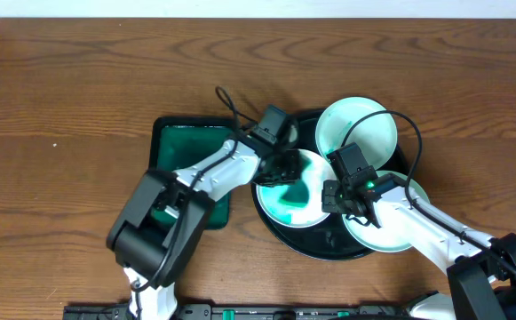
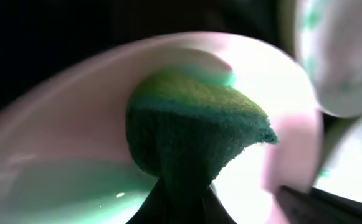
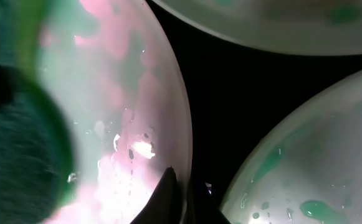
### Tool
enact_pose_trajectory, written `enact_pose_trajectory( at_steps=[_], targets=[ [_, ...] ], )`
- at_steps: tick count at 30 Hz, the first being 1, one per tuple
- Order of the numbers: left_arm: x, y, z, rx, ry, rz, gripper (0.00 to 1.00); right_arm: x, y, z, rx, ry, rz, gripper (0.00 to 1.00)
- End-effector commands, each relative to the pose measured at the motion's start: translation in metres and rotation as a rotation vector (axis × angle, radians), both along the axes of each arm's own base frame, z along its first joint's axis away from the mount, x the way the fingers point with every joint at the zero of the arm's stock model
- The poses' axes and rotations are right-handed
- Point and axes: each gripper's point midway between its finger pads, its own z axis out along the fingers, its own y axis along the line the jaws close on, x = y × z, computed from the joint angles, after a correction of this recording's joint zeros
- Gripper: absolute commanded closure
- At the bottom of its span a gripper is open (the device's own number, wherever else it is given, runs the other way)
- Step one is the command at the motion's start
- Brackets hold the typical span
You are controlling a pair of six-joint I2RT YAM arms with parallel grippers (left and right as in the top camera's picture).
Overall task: Clean dirty plates on tray and stack at the side
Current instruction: 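Scrub the held white plate with the sponge in the left gripper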
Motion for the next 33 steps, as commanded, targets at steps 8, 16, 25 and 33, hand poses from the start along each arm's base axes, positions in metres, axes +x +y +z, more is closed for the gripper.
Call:
enact_pose_trajectory(
  at_steps=[8, 16, 25, 33],
  targets=[
    [-0.066, -0.047, -0.014, -0.159, 0.188, -0.194, 0.89, -0.005, -0.008, -0.008, -0.049, 0.019, 0.016, 0.99],
    [-0.06, 0.028, -0.046, 0.271, 0.221, 0.094, 0.93, -0.006, -0.009, -0.008, -0.052, 0.025, 0.016, 0.99],
    [-0.018, 0.122, 0.0, 0.655, -0.074, 0.341, 0.93, -0.007, -0.009, -0.008, -0.053, 0.026, 0.016, 0.99],
    [-0.009, 0.122, 0.09, 0.398, -0.156, 0.363, 0.93, -0.007, -0.009, -0.009, -0.053, 0.027, 0.016, 0.99]
  ],
)
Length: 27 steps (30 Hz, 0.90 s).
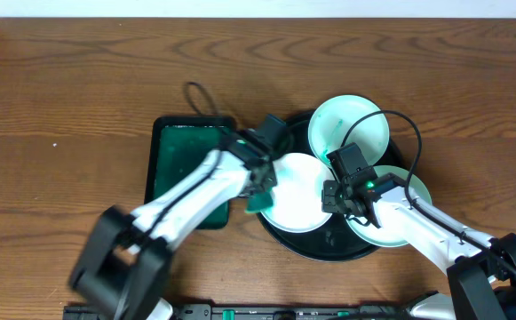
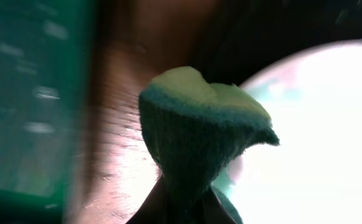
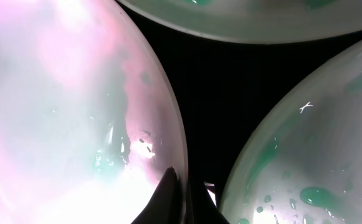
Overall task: Clean dirty plates on tray and stack at the side
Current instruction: 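Scrub the held white plate with the sponge in the left gripper, then return the sponge to the green tray and release with left gripper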
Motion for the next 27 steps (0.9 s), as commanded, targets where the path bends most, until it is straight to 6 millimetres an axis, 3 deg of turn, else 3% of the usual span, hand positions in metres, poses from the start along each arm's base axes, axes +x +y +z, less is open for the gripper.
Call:
enact_pose_trajectory(
  at_steps=[1, 4, 7, 9, 12, 15, 17, 20, 27],
  targets=[
    [0.015, 0.022, 0.059, -0.072, -0.153, 0.001, 0.93, -0.007, -0.009, -0.009, -0.05, 0.026, 0.015, 0.99],
    [0.021, 0.049, 0.088, -0.076, -0.229, -0.001, 0.92, -0.007, -0.009, -0.009, -0.055, 0.024, 0.033, 0.99],
    [0.024, 0.095, 0.089, 0.017, -0.232, 0.062, 0.93, -0.005, -0.008, -0.008, -0.061, 0.013, 0.07, 0.99],
    [0.024, 0.121, 0.071, 0.071, -0.188, 0.098, 0.93, -0.003, -0.007, -0.007, -0.062, -0.001, 0.096, 0.99],
    [0.029, 0.147, 0.027, 0.118, -0.11, 0.114, 0.93, 0.004, -0.003, -0.005, -0.05, -0.03, 0.098, 0.98],
    [0.034, 0.157, -0.004, 0.115, -0.038, 0.139, 0.92, 0.007, -0.002, -0.004, -0.043, -0.044, 0.097, 0.99],
    [0.031, 0.155, -0.009, 0.055, -0.008, 0.155, 0.83, 0.008, -0.001, 0.001, -0.047, -0.044, 0.108, 0.99],
    [0.033, 0.154, 0.005, -0.016, -0.027, 0.174, 0.67, 0.014, 0.002, 0.021, -0.054, -0.058, 0.144, 0.99],
    [0.028, 0.152, 0.073, -0.111, -0.207, 0.183, 0.36, 0.041, -0.013, 0.084, -0.176, -0.183, 0.154, 0.99]
  ],
)
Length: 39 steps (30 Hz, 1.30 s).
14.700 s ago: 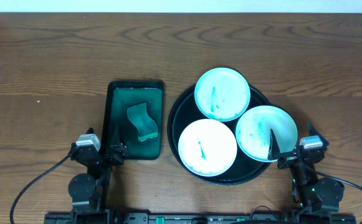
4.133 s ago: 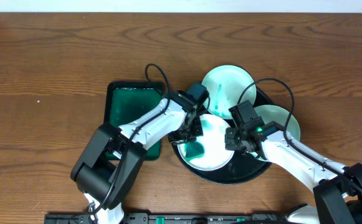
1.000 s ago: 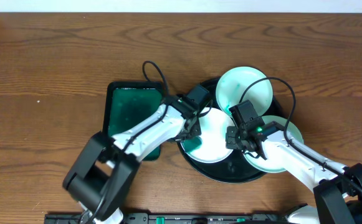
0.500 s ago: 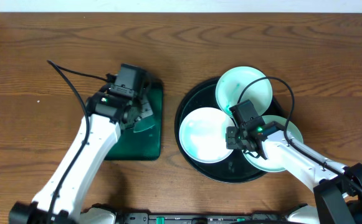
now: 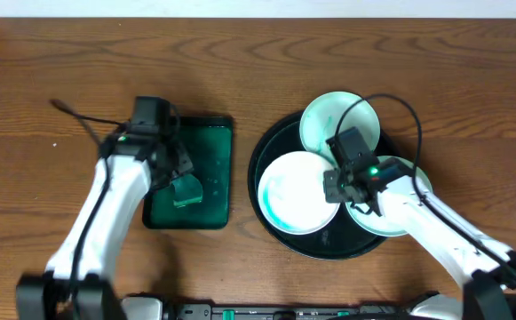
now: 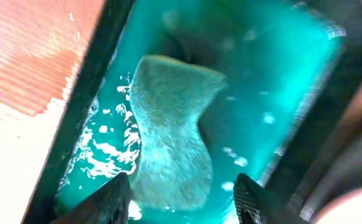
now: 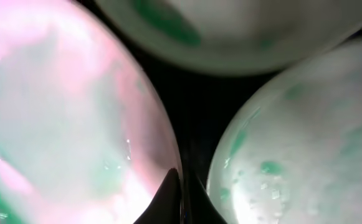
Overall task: Clean dirty plates on tray and stack at the side
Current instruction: 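Return the sponge to the green tray and release with left gripper, then lift the cleaned white plate with right gripper and move it right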
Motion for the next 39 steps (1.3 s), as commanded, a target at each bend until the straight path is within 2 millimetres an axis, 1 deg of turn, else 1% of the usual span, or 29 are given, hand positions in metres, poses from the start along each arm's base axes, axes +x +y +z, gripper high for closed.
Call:
enact_pose_trajectory(
  at_steps=[1, 2, 3, 5, 8, 9, 13, 14, 18, 20, 24, 26, 27, 30, 34, 39],
  targets=[
    [0.0, -0.006, 0.045, -0.05, -0.133, -0.013, 0.34, 0.024, -0.014, 0.042, -0.093, -0.146, 0.008, 0.99],
    [-0.003, -0.006, 0.056, -0.052, -0.164, -0.014, 0.32, 0.027, -0.019, 0.049, -0.114, -0.169, -0.004, 0.99],
    [-0.006, -0.006, 0.068, -0.054, -0.203, -0.015, 0.29, 0.031, -0.023, 0.06, -0.136, -0.209, -0.017, 0.99],
    [-0.01, -0.005, 0.087, -0.058, -0.271, -0.016, 0.25, 0.035, -0.023, 0.078, -0.128, -0.263, -0.007, 0.99],
    [-0.013, -0.005, 0.101, -0.062, -0.322, -0.017, 0.22, 0.038, -0.027, 0.1, -0.131, -0.329, -0.002, 0.99],
    [-0.014, -0.005, 0.104, -0.062, -0.332, -0.017, 0.21, 0.038, -0.029, 0.111, -0.151, -0.37, 0.002, 0.99],
    [-0.014, -0.005, 0.103, -0.062, -0.33, -0.017, 0.21, 0.037, -0.034, 0.13, -0.249, -0.46, 0.002, 0.99],
    [-0.014, -0.005, 0.103, -0.062, -0.33, -0.017, 0.21, 0.035, -0.03, 0.14, -0.318, -0.51, 0.034, 0.99],
    [-0.014, -0.005, 0.103, -0.062, -0.33, -0.017, 0.2, 0.028, -0.018, 0.159, -0.492, -0.611, 0.121, 0.99],
    [-0.014, -0.005, 0.103, -0.062, -0.33, -0.017, 0.2, 0.022, -0.006, 0.17, -0.553, -0.667, 0.171, 0.99],
    [-0.014, -0.005, 0.103, -0.062, -0.33, -0.017, 0.2, 0.008, 0.027, 0.182, -0.606, -0.744, 0.31, 0.99],
    [-0.014, -0.005, 0.103, -0.062, -0.33, -0.017, 0.2, 0.004, 0.036, 0.188, -0.639, -0.776, 0.353, 0.99],
    [-0.014, -0.005, 0.103, -0.062, -0.33, -0.017, 0.2, 0.0, 0.039, 0.195, -0.677, -0.802, 0.369, 0.99],
    [-0.014, -0.005, 0.103, -0.062, -0.33, -0.017, 0.2, -0.005, 0.04, 0.207, -0.76, -0.848, 0.374, 0.99],
    [-0.014, -0.005, 0.103, -0.062, -0.33, -0.017, 0.2, -0.01, 0.043, 0.214, -0.82, -0.868, 0.405, 0.99],
    [-0.014, -0.005, 0.103, -0.062, -0.33, -0.017, 0.2, -0.014, 0.048, 0.214, -0.863, -0.862, 0.471, 0.99]
  ],
)
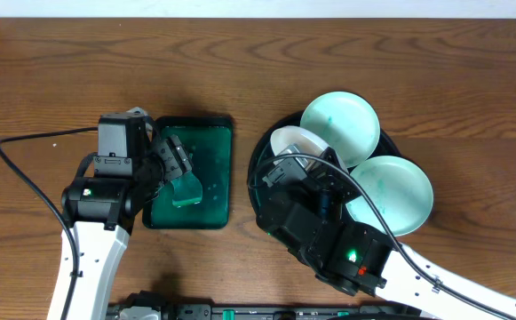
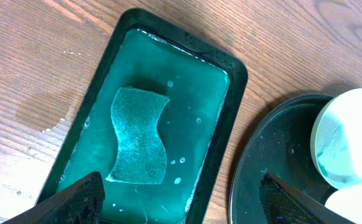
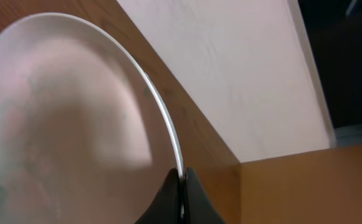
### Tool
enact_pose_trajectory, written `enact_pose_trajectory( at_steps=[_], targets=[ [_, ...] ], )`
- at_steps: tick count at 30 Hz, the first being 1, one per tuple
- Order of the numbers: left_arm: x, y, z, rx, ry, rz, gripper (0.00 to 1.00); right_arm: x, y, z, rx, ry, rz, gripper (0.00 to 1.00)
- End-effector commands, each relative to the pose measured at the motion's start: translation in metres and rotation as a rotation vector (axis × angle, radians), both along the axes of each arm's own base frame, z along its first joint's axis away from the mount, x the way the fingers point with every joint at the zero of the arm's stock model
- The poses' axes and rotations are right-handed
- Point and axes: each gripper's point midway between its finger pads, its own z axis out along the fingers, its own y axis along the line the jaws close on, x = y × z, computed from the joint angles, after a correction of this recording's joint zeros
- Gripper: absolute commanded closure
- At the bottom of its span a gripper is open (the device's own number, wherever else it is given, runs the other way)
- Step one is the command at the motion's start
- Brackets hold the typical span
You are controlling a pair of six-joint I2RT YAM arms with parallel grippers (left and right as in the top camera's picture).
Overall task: Clean dirty plates on tray and stack at the side
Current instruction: 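Lift the cleaned white plate with right gripper and move it right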
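My right gripper is shut on the rim of a white plate. That plate is held tilted above the black round tray, with the raised right arm covering much of the tray. Two more white plates with green smears lie on the tray, one at the back and one at the right. The green sponge lies in the green water of the dark basin. My left gripper hangs open above the basin, holding nothing.
The basin stands just left of the tray on the brown wooden table. The left arm's cable trails over the table at the left. The table's far edge meets a white wall at the top.
The right gripper has lifted the plate off the tray and tilted it up on edge. The left gripper, still open, now sits higher above the basin, and the sponge has stayed put.
First the left gripper pressed the sponge on the plate while the right gripper pinched its rim. Then the sponge was off the plate at its left edge. After that it lay in the basin, released. Now the wiped plate is held up above the tray.
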Motion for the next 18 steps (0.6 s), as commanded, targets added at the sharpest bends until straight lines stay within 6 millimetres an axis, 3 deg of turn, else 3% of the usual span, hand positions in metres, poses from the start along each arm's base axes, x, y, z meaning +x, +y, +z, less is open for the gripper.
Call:
enact_pose_trajectory(
  at_steps=[1, 18],
  targets=[
    [0.0029, 0.0005, 0.0079, -0.001, -0.019, 0.001, 0.2, -0.001, -0.0032, 0.0173, -0.057, -0.039, -0.005, 0.99],
    [0.003, 0.0005, 0.0081, -0.001, -0.019, 0.001, 0.2, -0.0009, -0.0032, 0.0171, -0.078, -0.035, 0.001, 0.99]
  ],
)
